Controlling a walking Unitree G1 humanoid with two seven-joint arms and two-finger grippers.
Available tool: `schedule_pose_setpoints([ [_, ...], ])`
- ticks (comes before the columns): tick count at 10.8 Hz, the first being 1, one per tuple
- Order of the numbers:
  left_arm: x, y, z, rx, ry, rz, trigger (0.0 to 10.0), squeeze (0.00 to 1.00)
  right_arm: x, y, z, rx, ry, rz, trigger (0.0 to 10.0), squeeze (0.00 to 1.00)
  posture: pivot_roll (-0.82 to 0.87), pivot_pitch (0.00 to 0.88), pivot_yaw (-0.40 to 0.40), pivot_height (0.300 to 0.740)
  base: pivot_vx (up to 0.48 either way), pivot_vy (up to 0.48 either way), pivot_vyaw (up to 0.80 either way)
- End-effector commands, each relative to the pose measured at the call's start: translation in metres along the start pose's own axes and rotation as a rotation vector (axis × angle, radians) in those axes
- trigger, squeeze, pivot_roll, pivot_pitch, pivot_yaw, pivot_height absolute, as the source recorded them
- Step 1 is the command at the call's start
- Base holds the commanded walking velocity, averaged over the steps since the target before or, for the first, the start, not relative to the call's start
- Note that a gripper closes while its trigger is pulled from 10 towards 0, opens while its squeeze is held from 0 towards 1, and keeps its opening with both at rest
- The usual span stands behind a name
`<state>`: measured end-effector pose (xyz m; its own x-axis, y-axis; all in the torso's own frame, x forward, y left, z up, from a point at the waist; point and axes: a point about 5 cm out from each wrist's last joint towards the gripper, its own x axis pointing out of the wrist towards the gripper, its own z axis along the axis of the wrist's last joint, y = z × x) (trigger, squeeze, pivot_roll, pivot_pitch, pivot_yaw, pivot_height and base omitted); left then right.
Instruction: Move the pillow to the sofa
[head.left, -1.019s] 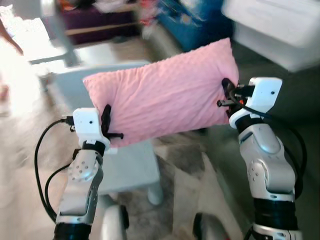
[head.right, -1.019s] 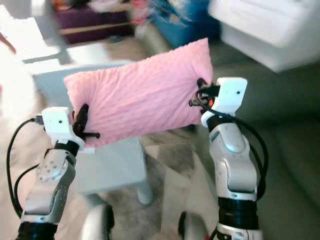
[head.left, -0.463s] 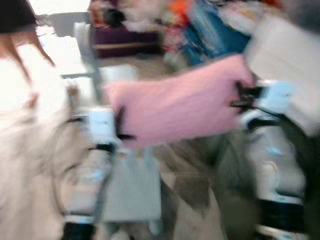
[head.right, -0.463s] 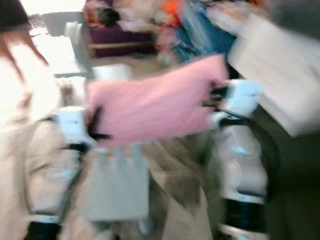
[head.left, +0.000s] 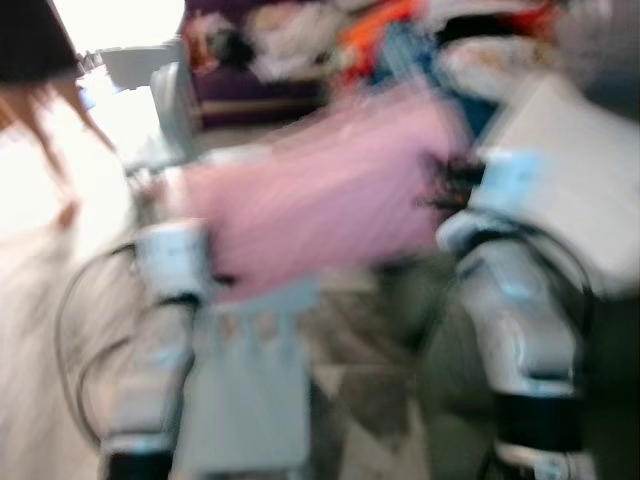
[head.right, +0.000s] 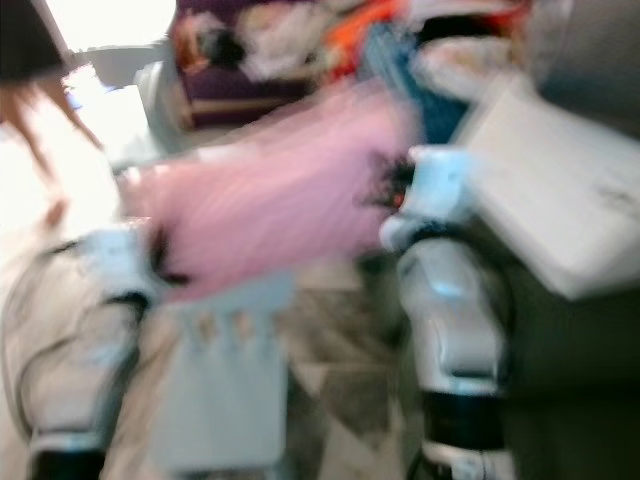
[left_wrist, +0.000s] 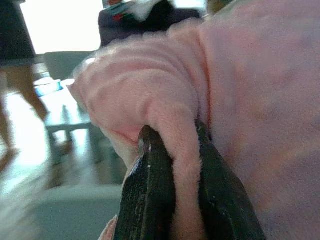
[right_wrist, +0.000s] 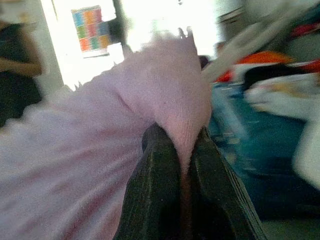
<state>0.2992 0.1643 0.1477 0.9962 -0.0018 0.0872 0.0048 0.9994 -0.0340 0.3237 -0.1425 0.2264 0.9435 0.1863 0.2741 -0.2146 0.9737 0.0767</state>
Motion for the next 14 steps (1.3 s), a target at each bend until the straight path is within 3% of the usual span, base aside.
schedule_pose_setpoints([
  [1,0.0016,-0.0137,0.004,-0.022,-0.007,-0.063,10.0,0.0,-0.0041,-0.0145,0.0062,-0.006,-0.027,-0.059,0.0,0.0,-0.09,0.032,0.018,0.74,0.0,0.0,0.0],
  [3,0.0039,-0.0157,0.0046,-0.103,0.05,-0.064,10.0,0.0,-0.0038,-0.0148,0.0053,0.005,-0.018,-0.055,0.0,0.0,-0.09,0.031,0.016,0.74,0.0,0.0,0.0],
  [4,0.0047,-0.0166,0.0057,-0.186,0.071,-0.072,10.0,0.0,-0.0033,-0.0134,0.0048,0.014,-0.015,-0.043,0.0,0.0,-0.09,0.031,0.016,0.74,0.0,0.0,0.0],
  [5,0.0059,-0.0144,0.0072,-0.183,0.056,-0.05,10.0,0.0,-0.0029,-0.0115,0.0046,0.009,-0.009,-0.024,0.0,0.0,-0.09,0.03,0.014,0.74,0.0,0.0,0.0],
  [6,0.0056,-0.0134,0.0058,-0.18,0.069,-0.053,10.0,0.0,-0.0023,-0.0119,0.0017,-0.017,0.017,-0.04,10.0,0.0,-0.09,0.029,0.013,0.74,0.0,0.0,0.0],
  [14,0.003,-0.0162,0.0015,-0.195,0.11,-0.08,10.0,0.0,-0.0022,-0.0145,-0.0019,-0.003,0.039,-0.048,10.0,0.0,-0.09,0.03,0.014,0.74,-0.03,0.343,0.0],
])
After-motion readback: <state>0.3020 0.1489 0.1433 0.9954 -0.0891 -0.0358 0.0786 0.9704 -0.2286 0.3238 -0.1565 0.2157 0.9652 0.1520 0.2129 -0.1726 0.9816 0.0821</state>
